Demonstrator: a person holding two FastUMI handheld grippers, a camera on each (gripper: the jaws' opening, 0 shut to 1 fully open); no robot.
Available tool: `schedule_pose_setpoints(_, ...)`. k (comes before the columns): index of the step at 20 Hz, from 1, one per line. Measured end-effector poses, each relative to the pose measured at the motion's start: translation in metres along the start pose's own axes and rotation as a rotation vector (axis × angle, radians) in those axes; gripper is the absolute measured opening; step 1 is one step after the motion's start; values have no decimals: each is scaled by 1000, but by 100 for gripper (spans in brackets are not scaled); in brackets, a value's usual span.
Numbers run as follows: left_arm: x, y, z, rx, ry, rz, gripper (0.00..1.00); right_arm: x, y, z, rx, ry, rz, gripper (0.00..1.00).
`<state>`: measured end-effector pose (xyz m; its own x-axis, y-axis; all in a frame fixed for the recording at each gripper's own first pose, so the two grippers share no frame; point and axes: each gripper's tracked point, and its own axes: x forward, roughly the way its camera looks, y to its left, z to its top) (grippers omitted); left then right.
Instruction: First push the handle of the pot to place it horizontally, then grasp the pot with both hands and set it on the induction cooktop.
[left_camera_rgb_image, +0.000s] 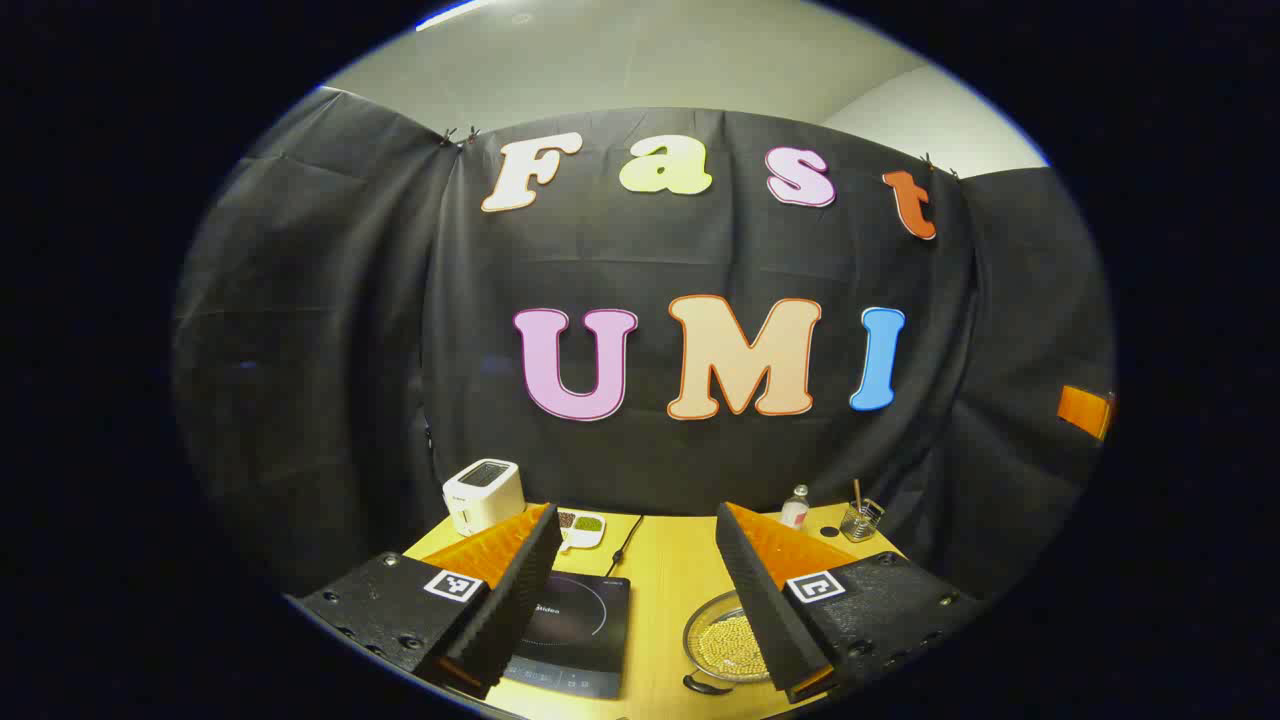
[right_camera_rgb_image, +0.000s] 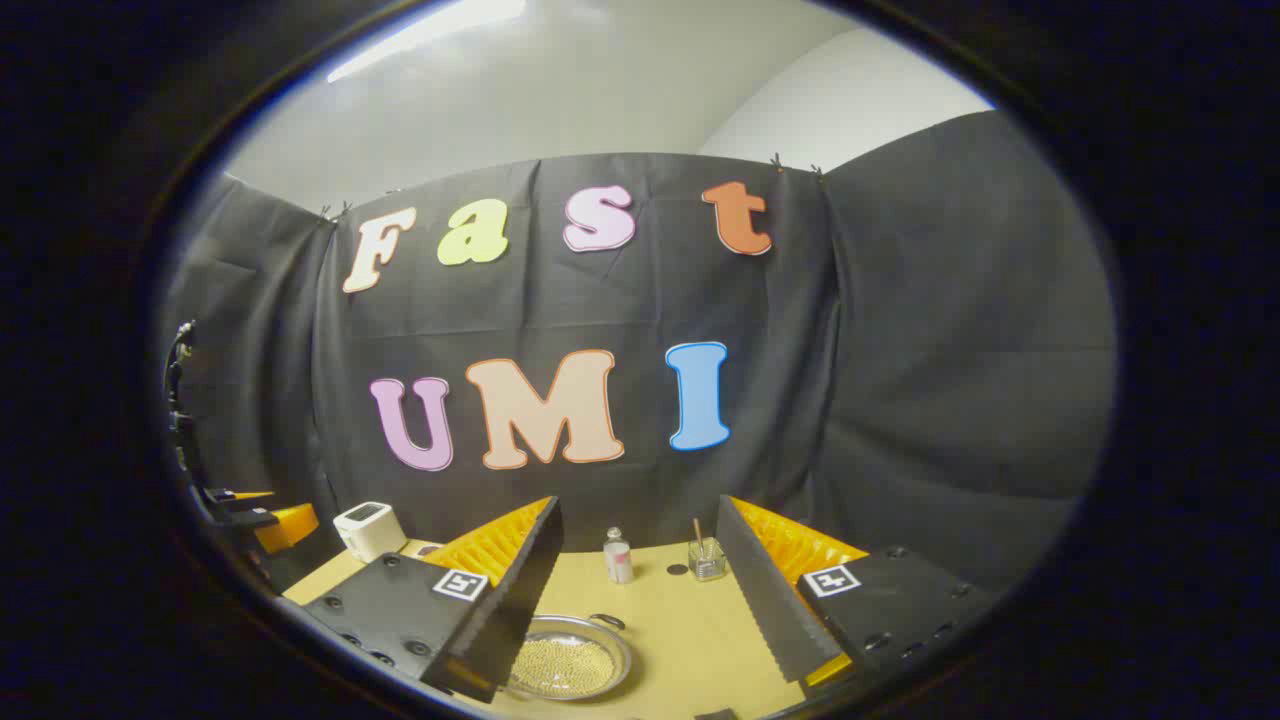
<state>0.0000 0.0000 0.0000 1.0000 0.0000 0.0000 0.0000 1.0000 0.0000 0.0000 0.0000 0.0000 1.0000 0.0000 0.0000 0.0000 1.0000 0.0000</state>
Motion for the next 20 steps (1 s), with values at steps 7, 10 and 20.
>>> schedule_pose_setpoints(7, 6, -22, -1, 20, 4, -8, 91, 2, -21, -3, 1, 10, -10, 94)
schedule_pose_setpoints(10, 9, -34, -3, 41, 2, -19, 91, 2, -28, -8, 8, 16, -6, 94)
schedule_pose_setpoints(20, 0, -48, -24, 38, 18, 4, 91, 6, -51, -38, 12, 84, 20, 94)
